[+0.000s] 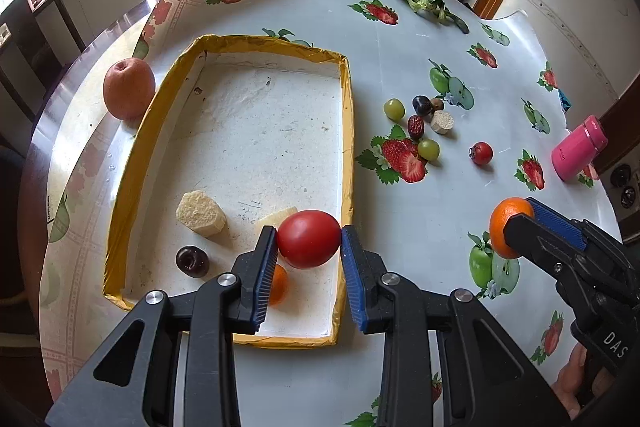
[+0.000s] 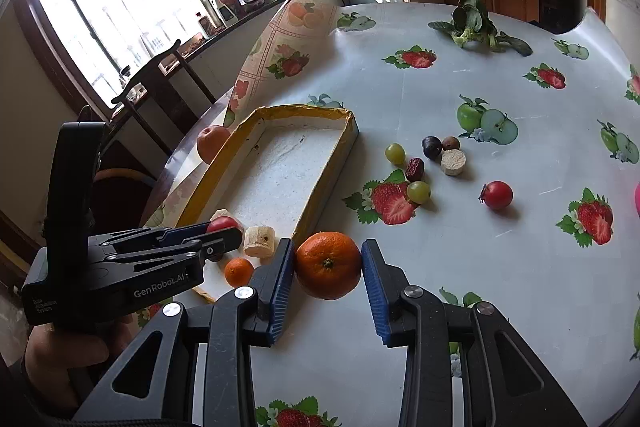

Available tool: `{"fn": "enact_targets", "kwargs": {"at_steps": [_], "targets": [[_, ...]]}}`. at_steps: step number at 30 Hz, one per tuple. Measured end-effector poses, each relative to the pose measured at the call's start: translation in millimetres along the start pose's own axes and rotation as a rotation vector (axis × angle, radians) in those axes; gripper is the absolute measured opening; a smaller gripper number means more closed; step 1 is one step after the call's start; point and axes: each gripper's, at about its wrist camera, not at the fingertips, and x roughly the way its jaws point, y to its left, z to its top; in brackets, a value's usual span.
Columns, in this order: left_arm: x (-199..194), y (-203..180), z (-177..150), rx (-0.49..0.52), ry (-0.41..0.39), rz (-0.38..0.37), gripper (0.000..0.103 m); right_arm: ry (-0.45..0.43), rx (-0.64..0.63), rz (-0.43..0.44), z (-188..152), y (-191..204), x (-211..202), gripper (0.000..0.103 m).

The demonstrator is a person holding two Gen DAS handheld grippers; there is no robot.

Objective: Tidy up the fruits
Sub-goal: 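Carry the tomato and orange over the yellow tray with both tools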

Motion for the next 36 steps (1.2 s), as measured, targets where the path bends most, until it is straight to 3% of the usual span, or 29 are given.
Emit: {"fn": "enact_targets", "kwargs": {"at_steps": [18,28,36], "targets": [[3,30,32,-0.024,-0.02,0.047,0.029,-0.052,-0.04,0.04,55,22,12,0.035],[21,54,44,-0.063,0.001,0.062,0.03,-0.002,-0.076,0.083,58,39,48,0.035],[60,75,63,-0.122,0.047,0.07,0.03,0.059,-0.129,0.106,69,52,99,0.035]]}}
